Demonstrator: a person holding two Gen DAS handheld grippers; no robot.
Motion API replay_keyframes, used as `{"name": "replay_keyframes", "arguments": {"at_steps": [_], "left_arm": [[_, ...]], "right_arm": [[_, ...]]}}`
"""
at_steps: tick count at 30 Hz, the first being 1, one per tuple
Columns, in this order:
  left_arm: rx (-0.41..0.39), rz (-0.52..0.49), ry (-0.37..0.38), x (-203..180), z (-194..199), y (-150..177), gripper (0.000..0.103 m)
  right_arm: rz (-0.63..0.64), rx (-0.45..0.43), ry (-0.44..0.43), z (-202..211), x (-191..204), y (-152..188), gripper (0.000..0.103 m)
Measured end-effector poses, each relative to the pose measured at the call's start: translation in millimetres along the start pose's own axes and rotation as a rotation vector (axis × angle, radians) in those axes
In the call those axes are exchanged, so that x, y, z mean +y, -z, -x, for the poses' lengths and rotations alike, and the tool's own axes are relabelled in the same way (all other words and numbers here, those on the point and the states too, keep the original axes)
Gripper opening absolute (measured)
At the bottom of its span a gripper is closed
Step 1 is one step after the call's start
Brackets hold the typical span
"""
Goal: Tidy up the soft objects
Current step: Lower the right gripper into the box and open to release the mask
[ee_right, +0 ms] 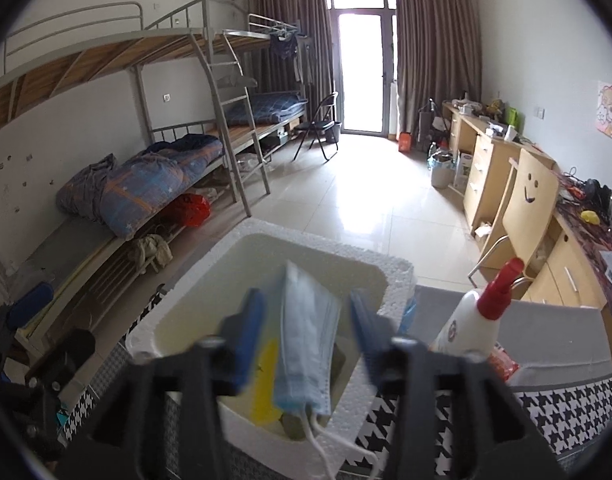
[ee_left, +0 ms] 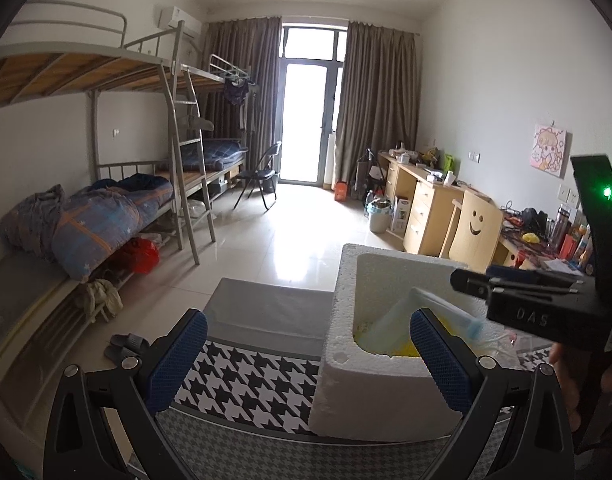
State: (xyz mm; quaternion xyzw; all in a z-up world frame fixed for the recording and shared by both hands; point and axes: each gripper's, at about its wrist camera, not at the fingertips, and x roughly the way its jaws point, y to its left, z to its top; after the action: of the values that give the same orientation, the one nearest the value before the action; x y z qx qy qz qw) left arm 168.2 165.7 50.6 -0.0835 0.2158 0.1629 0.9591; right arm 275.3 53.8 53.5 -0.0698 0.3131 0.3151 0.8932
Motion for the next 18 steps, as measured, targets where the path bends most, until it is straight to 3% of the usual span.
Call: {"name": "replay_keyframes", "arguments": {"at_steps": [16,18], "left_arm": [[-0.008,-0.042,0.004,-14.7,4.3,-0.6,0.102],[-0.013,-0.048,0.008,-18.8,6.7,-0.8,0.102]], "right_arm": [[0.0,-0.025,0.001,18.7,-8.6,1.2,0.061],[-0.005,-0.041,0.004,27.1,-11.6,0.8,0.068]]}}
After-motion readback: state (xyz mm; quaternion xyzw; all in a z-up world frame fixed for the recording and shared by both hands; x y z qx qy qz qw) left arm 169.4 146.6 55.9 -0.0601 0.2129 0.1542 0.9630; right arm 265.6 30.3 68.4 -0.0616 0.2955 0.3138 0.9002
